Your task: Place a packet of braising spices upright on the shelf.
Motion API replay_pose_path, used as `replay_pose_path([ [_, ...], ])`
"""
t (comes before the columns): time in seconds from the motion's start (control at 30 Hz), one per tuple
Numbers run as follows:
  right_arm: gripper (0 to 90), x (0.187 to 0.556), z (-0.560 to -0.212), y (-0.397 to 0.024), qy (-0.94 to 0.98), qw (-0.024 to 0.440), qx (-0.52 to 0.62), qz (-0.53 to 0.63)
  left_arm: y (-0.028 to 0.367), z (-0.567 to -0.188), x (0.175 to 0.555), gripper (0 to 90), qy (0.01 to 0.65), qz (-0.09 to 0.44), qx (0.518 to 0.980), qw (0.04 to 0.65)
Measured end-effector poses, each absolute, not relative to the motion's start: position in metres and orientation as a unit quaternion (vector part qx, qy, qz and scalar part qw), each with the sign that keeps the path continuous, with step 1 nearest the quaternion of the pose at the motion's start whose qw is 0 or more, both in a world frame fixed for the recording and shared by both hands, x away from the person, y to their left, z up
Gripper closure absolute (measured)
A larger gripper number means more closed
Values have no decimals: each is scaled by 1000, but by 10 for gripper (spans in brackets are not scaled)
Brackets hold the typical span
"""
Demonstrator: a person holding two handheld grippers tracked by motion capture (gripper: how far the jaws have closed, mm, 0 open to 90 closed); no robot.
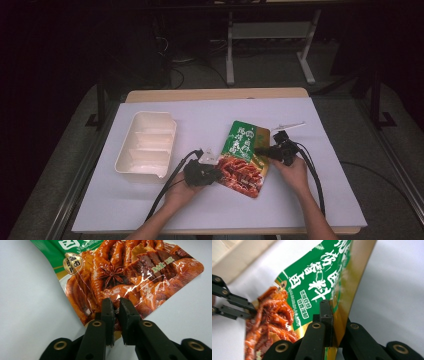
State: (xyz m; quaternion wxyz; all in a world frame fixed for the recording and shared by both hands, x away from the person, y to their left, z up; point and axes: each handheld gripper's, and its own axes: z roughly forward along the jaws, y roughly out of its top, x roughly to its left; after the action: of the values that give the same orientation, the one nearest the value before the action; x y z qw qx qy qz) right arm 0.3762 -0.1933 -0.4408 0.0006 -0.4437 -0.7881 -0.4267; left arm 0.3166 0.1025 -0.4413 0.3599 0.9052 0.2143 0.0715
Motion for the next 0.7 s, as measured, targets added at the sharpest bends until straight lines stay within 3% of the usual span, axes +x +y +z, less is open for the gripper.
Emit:
replay_pose_path([
  [0.7,898,361,-364,-154,-801,-45,-365,-472,137,-423,285,654,204,55,880,426],
])
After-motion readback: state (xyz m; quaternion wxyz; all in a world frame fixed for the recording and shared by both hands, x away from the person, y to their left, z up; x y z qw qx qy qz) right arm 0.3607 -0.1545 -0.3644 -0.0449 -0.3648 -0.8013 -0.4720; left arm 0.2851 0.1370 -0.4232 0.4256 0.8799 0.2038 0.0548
